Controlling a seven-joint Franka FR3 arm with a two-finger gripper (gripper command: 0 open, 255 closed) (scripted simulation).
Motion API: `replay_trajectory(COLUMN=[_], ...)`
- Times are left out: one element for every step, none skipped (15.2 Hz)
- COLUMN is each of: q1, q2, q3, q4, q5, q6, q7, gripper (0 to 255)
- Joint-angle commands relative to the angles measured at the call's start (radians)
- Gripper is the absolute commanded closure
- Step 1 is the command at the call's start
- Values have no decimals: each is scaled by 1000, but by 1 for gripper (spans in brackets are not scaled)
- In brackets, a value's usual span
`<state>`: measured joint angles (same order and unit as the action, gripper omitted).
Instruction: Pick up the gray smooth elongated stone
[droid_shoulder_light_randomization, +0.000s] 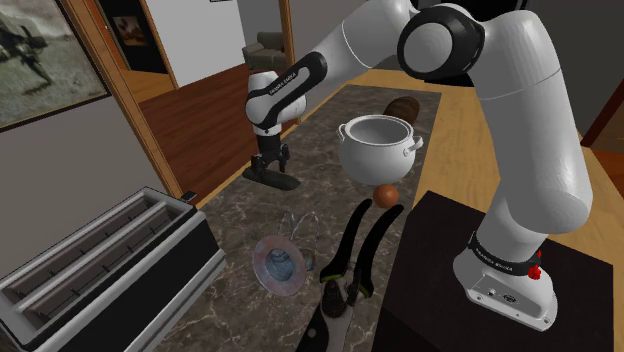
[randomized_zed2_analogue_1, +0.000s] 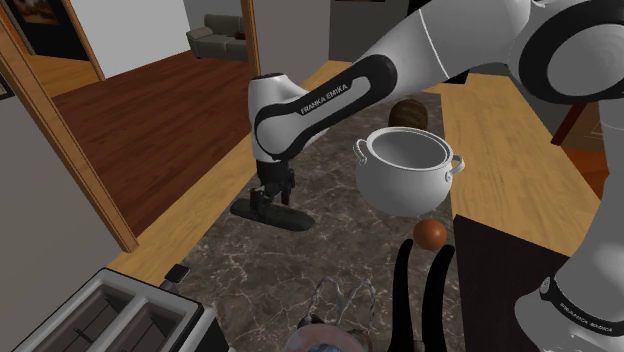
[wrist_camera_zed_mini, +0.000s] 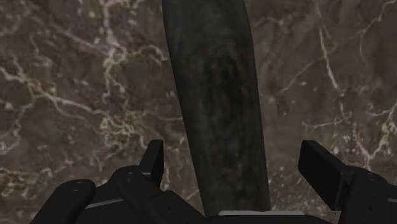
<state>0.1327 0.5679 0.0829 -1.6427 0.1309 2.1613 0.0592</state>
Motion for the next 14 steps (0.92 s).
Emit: replay_trajectory(q1=[0, 0, 0, 0, 0, 0, 0, 0, 0, 0, 0, 0, 0, 0], q2=[24, 24, 24, 24, 24, 23, 23, 23, 23, 23, 23, 23, 24, 16], q3=[0, 0, 0, 0, 0, 0, 0, 0, 0, 0, 0, 0, 0, 0], q4=[0, 0, 0, 0, 0, 0, 0, -1, -1, -1, -1, -1, 0, 2], q5=[0, 0, 0, 0, 0, 0, 0, 1, 1, 1, 1, 1, 0, 0], q6=[24, 24, 24, 24, 23, 24, 24, 24, 24, 24, 24, 24, 24, 14], q7=[-4, -4, -4, -4, -4, -4, -4, -4, -4, -4, -4, -4, -4, -3], gripper=[0, 0, 0, 255, 255, 255, 255, 255, 255, 255, 255, 255, 255, 255])
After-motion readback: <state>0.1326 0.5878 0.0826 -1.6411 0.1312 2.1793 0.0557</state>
